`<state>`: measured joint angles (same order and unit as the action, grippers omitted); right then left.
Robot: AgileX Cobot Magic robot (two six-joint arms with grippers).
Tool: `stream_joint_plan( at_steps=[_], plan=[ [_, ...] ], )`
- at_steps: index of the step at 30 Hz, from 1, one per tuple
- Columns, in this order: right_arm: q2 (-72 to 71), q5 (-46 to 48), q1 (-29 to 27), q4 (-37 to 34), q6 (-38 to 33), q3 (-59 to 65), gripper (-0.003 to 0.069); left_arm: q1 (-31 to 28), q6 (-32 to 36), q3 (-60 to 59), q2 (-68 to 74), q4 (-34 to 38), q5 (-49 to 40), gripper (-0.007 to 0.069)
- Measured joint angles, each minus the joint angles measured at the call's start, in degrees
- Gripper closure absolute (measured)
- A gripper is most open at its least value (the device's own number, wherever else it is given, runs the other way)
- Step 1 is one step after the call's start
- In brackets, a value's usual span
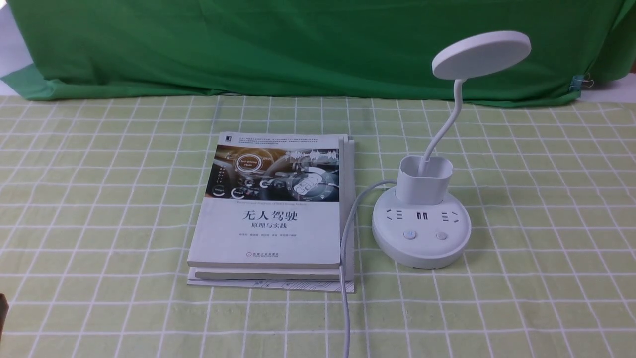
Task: Turn on the table lamp on the green coffee tablecloth with your hand.
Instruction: 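Press the button on the base of the white desk lamp with the right gripper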
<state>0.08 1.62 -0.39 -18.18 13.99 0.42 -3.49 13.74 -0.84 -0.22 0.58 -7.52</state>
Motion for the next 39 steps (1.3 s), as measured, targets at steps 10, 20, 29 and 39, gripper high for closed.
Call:
stream_joint_plan(
  at_steps=[10,20,29,39],
  plan=[
    [7.48,8.23,3.77,-0.23,-4.92,-9.0,0.0578,0.0,0.06,0.0,0.0,0.0,0.0,0.0383],
    [55.06,45.94,9.75,4.72,-25.18,-42.01,0.0627,0.0,0.06,0.0,0.0,0.0,0.0,0.0383],
    [80.41,45.05,17.82,5.6,-28.34,-55.7,0.0627,0.0,0.06,0.0,0.0,0.0,0.0,0.0383],
    [99.32,43.32,21.74,5.99,-29.86,-68.38,0.0627,0.0,0.06,0.0,0.0,0.0,0.0,0.0383]
  ],
)
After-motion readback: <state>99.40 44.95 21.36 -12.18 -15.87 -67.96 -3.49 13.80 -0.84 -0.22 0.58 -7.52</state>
